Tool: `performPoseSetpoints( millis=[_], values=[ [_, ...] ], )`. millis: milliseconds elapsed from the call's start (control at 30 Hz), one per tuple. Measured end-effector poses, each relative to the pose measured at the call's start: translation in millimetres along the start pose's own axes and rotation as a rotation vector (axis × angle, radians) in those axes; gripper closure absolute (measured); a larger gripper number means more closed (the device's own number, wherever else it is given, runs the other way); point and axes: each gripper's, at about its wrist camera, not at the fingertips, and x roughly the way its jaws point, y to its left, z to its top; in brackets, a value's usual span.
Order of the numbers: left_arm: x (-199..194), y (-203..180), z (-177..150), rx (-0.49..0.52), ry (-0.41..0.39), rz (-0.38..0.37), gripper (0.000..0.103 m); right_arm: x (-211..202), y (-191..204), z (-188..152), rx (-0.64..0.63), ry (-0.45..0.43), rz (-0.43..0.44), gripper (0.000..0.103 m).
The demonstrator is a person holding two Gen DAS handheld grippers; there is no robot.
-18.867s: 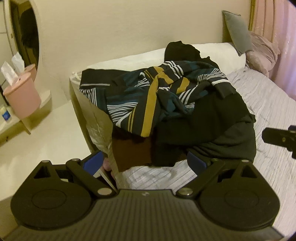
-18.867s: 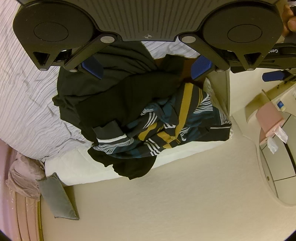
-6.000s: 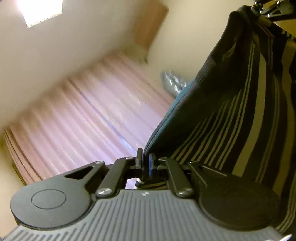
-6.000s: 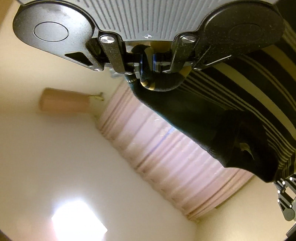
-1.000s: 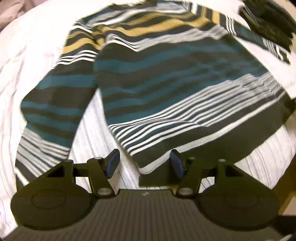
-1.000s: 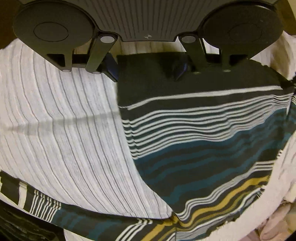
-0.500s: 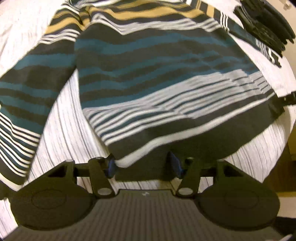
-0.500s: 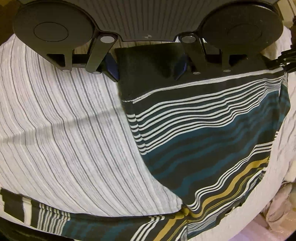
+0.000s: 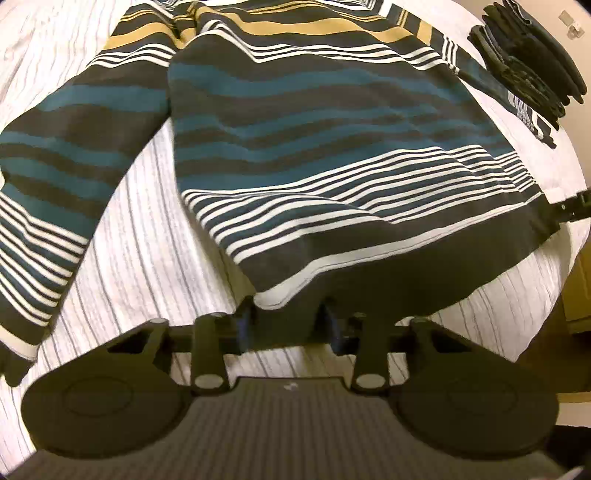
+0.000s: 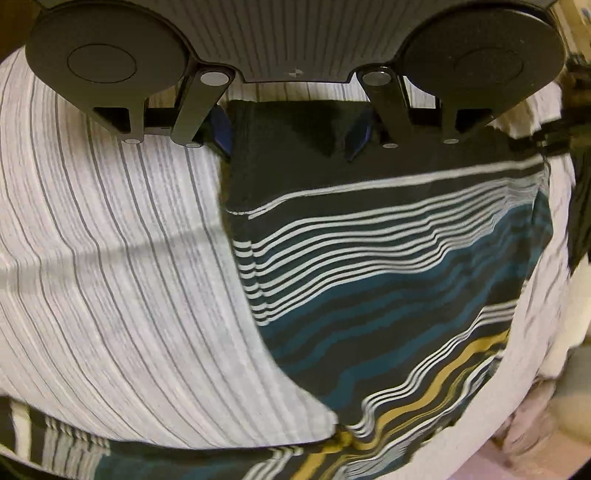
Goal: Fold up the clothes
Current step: 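Grasp the striped sweater hem with both tools and pull it straight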
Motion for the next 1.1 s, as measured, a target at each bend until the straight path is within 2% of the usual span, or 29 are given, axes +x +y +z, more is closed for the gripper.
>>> performPoseSetpoints(
  millis=[100,233,400,467,533,667,800,900,967,1100],
  values=[
    [-0.6,-5.2,1.9,0.023,0.006,-0.001,0.088,1.0,5.6,5.2,0.006,0.014,-0.017,0.036],
    [-2.3,-6.9,1.4,0.041,0.014,0.005,0.092,5.7,9.6,9.7,0.007,0.033,-0.045,0.037],
    [-3.2,-7.3,2.3,0.057,0.027,0.006,0.095,9.2,9.6,12.3,0.031,0.043,-0.084,0.056],
    [-5.3,-6.6,2.9,0.057,0.030,0.001,0.097,9.1,9.2,12.6,0.026,0.045,-0.097,0.094],
    [-9.7,-6.5,3.5,0.064,0.027,-0.004,0.098,5.1,7.9,12.6,0.017,0.039,-0.097,0.100],
    [-32.8,-6.1,3.4,0.096,0.028,-0.039,0.099,-13.3,18.9,11.7,-0.072,0.019,-0.106,0.101],
    [-60.8,-18.2,-6.6,0.165,0.069,-0.064,0.100,-46.6,29.5,10.2,-0.149,0.007,-0.142,0.101],
    [-76.8,-27.1,-18.4,0.166,0.094,-0.071,0.100,-64.2,35.2,2.1,-0.164,0.023,-0.152,0.101],
    [-80.4,-35.9,-26.1,0.165,0.114,-0.070,0.100,-70.2,40.9,-7.3,-0.171,0.045,-0.159,0.101],
    [-63.0,-38.7,-43.7,0.120,0.168,-0.058,0.099,-64.7,38.7,-31.0,-0.148,0.091,-0.192,0.101]
  ],
)
